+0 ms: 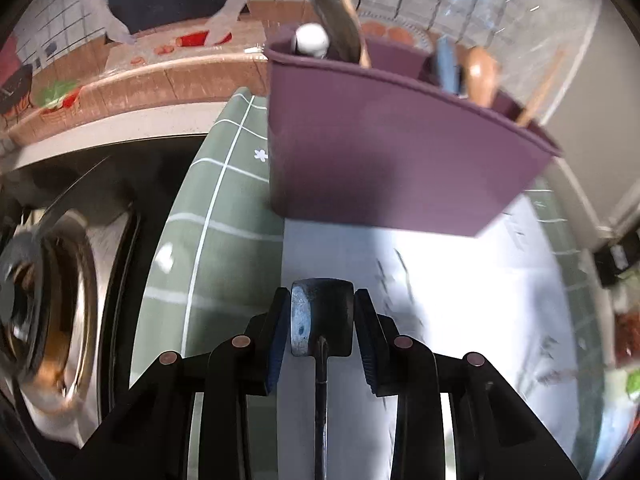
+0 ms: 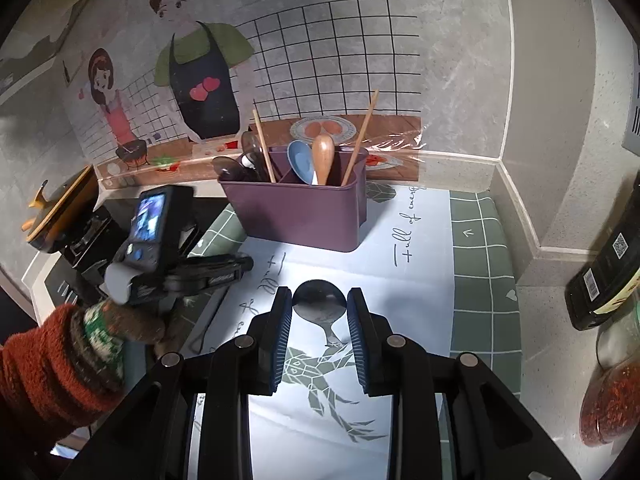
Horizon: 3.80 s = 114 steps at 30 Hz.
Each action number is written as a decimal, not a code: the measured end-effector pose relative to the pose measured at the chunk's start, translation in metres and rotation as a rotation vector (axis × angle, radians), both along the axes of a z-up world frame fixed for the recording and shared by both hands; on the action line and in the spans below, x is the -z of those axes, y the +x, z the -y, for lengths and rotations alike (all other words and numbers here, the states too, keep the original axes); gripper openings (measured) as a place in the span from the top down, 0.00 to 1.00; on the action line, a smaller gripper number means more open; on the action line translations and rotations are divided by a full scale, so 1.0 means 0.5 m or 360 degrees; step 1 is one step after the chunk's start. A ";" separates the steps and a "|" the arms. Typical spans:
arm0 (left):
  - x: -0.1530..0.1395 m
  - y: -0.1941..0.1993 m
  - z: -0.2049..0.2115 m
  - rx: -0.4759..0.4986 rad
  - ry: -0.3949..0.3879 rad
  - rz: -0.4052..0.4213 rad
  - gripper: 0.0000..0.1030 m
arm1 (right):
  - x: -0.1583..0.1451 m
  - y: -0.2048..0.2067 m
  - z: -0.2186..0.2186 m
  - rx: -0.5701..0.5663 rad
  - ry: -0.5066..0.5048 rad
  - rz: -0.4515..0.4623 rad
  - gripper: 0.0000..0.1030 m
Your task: Organize utensils
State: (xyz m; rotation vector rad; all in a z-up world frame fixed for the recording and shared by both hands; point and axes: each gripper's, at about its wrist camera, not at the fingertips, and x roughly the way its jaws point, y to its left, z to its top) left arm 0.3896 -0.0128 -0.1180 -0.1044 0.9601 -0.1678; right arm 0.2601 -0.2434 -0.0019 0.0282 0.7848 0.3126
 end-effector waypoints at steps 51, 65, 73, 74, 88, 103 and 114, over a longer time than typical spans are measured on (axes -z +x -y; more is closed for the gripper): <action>-0.047 0.058 -0.001 0.0077 -0.0559 -0.0243 0.65 | -0.047 0.145 0.010 -0.0062 0.0051 0.0002 0.74; 0.026 0.059 0.073 0.0239 -0.0345 -0.0304 0.65 | 0.024 0.120 0.094 0.0071 0.0104 -0.0094 0.74; 0.021 -0.110 0.016 0.0388 -0.0303 -0.0319 0.65 | 0.028 0.095 0.069 0.0025 0.0083 -0.0108 0.74; 0.020 -0.138 0.001 0.0384 -0.0284 -0.0311 0.65 | 0.028 0.092 0.065 0.0017 0.0080 -0.0109 0.74; -0.019 -0.024 -0.048 0.0006 0.0097 -0.0141 0.52 | -0.001 0.075 0.005 -0.0115 0.0106 -0.0010 0.74; 0.020 0.049 0.002 0.0029 0.0284 -0.0163 0.55 | 0.016 0.064 0.029 -0.0012 0.0097 -0.0002 0.74; -0.087 -0.110 -0.035 0.0065 -0.0007 0.0101 0.68 | 0.004 0.020 0.008 -0.0073 0.0136 -0.0066 0.74</action>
